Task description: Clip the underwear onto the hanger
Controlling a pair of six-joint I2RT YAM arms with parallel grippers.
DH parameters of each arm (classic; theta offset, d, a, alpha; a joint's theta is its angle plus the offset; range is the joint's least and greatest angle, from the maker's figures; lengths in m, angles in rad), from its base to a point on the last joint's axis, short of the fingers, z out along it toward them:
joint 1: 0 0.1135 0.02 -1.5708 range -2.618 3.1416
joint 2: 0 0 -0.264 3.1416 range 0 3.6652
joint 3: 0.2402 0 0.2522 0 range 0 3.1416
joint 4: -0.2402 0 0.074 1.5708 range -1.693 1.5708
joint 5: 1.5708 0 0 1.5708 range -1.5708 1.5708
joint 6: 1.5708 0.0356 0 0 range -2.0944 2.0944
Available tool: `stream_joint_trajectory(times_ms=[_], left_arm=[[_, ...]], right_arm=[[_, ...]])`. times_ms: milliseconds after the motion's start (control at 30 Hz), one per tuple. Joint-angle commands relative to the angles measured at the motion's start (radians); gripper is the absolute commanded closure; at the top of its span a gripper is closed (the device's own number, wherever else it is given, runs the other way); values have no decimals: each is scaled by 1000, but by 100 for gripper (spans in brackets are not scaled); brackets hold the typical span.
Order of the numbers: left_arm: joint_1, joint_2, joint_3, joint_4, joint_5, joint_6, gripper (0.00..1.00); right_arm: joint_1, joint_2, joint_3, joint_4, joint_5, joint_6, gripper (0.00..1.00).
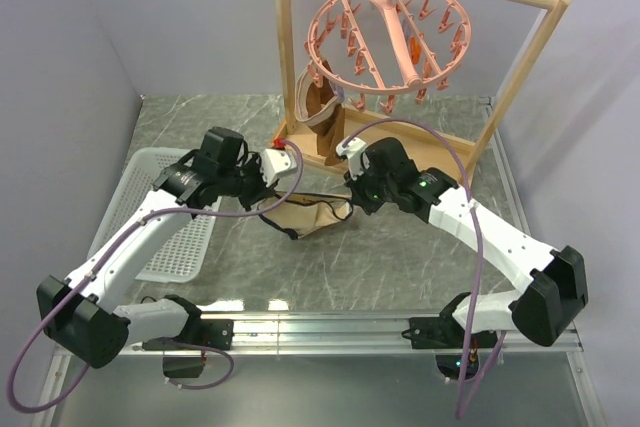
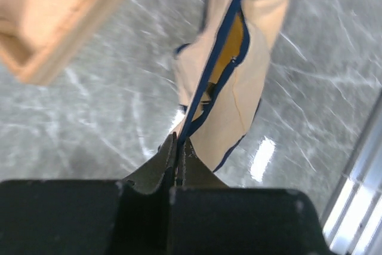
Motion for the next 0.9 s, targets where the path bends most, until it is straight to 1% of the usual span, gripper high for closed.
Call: stream_joint_trajectory(times_ms=[0, 33, 133, 200, 267, 333, 367, 400, 467, 533, 567, 633, 667, 700, 733, 767, 800, 833, 867], left_arm=[[12, -39, 68, 58, -156, -75, 100], [13, -33, 83, 82, -203, -93, 100], [12, -34, 125, 119, -256, -96, 100], [12, -44, 131, 130, -256, -81, 100], [13, -50, 140, 97, -228, -64, 100], [12, -57, 140, 64, -175, -58, 100], [12, -62, 126, 41, -108, -38, 100], [9, -67, 116, 0, -73, -30, 100], [1, -85, 68, -51, 5, 23, 100], [-25, -119, 27, -109, 46, 97, 100], [-36, -129, -17, -127, 62, 121, 100], [-82, -146, -71, -204, 117, 186, 99], [-124, -143, -88, -232, 134, 200, 98], [-148, -137, -105, -249, 164, 207, 96], [-172, -120, -143, -294, 175, 245, 94], [-201, -111, -163, -311, 178, 267, 92], [-256, -104, -183, -328, 178, 292, 91], [-279, -100, -225, -332, 168, 322, 89], [-309, -99, -240, -333, 162, 335, 89]], right_arm=[[-26, -43, 29, -61, 129, -64, 100], [-30, -39, 49, -63, 139, -69, 100], [-49, -25, 144, -67, 168, -70, 100], [-52, -42, 156, -67, 175, -76, 100], [-53, -65, 140, -70, 192, -95, 100], [-53, -109, 111, -77, 189, -112, 100], [-55, -126, 68, -84, 174, -128, 100], [-53, -141, 43, -92, 157, -136, 100], [-50, -175, -35, -122, 107, -175, 100], [-44, -186, -108, -138, 56, -204, 100], [-41, -188, -133, -153, 42, -214, 100], [-17, -183, -193, -173, -30, -247, 100], [-1, -174, -207, -213, -63, -262, 100], [38, -154, -219, -233, -91, -276, 100], [57, -142, -209, -250, -151, -311, 98], [72, -133, -200, -276, -163, -322, 93], [92, -116, -187, -293, -176, -339, 81], [120, -109, -166, -308, -199, -362, 72], [121, -105, -154, -332, -214, -375, 66]])
